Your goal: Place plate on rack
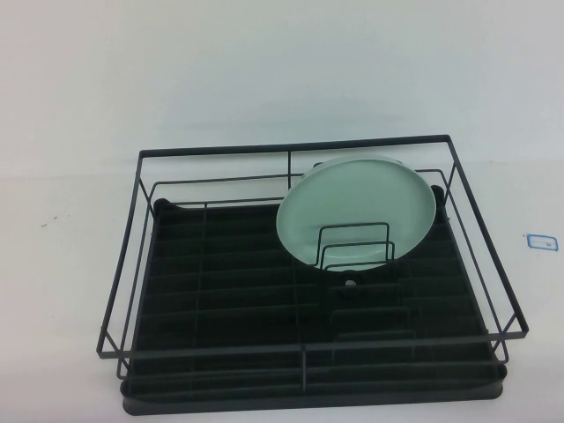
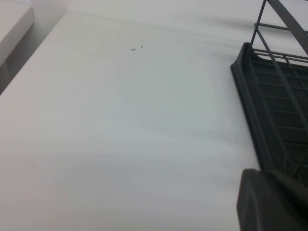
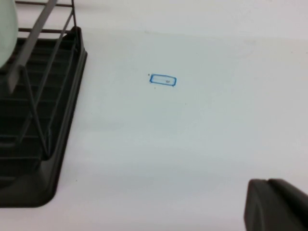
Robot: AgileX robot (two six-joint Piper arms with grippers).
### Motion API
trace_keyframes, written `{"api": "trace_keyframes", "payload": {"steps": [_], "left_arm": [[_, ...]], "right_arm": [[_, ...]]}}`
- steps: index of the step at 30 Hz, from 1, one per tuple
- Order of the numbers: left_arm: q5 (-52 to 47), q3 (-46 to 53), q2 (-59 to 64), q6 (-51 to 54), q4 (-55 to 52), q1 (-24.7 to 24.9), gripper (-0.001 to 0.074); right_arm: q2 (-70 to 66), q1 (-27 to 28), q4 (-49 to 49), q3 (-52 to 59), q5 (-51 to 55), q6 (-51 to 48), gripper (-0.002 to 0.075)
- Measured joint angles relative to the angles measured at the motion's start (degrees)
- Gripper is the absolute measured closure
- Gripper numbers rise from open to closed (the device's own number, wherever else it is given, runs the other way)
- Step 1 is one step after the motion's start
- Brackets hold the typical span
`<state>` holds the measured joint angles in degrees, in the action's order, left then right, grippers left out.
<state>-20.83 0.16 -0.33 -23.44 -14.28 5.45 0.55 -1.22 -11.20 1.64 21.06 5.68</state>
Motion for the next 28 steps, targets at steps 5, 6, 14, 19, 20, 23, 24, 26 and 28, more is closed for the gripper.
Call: {"api": "trace_keyframes", "payload": {"steps": [5,6,14,19,20,23,24,26,28], "left_arm": [[0.0,0.0,0.0,0.0,0.0,0.0,0.0735],[0.0,0.0,0.0,0.0,0.0,0.0,0.0735],[0.0,0.0,0.0,0.0,0.0,0.0,0.0735],[0.0,0.0,0.0,0.0,0.0,0.0,0.0735],[0.0,0.0,0.0,0.0,0.0,0.0,0.0735],[0.0,0.0,0.0,0.0,0.0,0.0,0.0735],[0.0,0.0,0.0,0.0,0.0,0.0,0.0735],[0.0,0.0,0.0,0.0,0.0,0.0,0.0735],[0.0,0.0,0.0,0.0,0.0,0.0,0.0735]], "right_arm": [[0.0,0.3,-0.2,0.0,0.0,0.0,0.0728],[0.0,0.3,-0.2,0.0,0.0,0.1,0.0728],[0.0,0.3,-0.3,0.0,-0.3,1.0,0.0728],[0.0,0.3,-0.3,0.0,-0.4,1.1,0.0728],[0.0,0.3,-0.3,0.0,-0.4,1.1,0.0728],[0.0,0.3,-0.3,0.0,-0.4,1.1,0.0728],[0.0,0.3,-0.3,0.0,-0.4,1.1,0.0728],[0.0,0.3,-0.3,0.0,-0.4,1.1,0.0728],[0.0,0.3,-0.3,0.0,-0.4,1.1,0.0728]]}}
